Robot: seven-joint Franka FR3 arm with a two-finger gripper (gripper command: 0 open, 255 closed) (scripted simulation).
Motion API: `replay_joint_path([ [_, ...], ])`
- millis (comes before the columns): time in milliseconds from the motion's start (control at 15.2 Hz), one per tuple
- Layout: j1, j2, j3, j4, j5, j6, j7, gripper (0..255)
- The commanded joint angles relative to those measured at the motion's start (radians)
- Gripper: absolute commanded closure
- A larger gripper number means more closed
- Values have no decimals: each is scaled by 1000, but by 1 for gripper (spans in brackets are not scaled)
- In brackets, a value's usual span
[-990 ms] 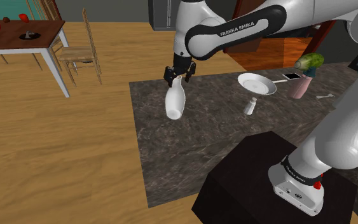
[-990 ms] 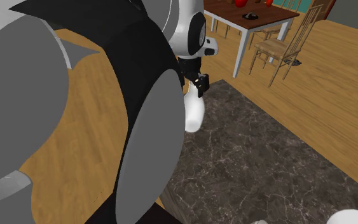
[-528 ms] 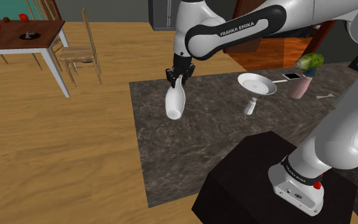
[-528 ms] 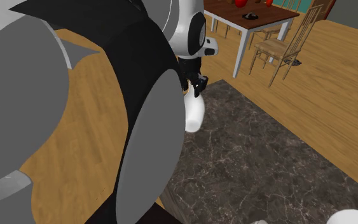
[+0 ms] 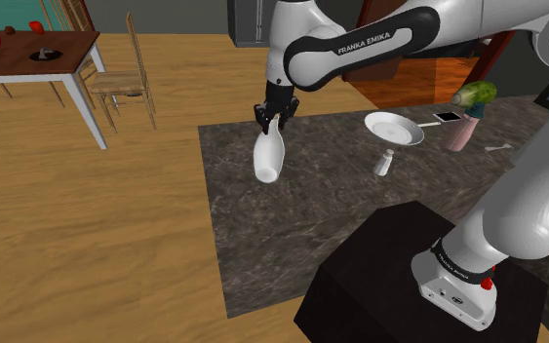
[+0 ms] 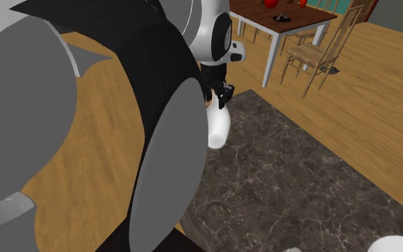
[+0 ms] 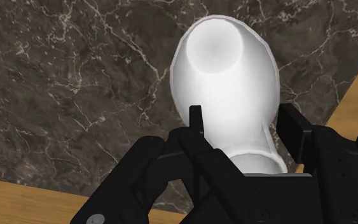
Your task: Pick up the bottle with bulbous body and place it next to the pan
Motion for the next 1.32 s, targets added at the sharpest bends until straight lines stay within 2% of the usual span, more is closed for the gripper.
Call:
replay_joint_path([
  [0,0,-8,1,11,3,-18,-3,255],
  [1254,-1,-55,4,210,27,-262,-30,255],
])
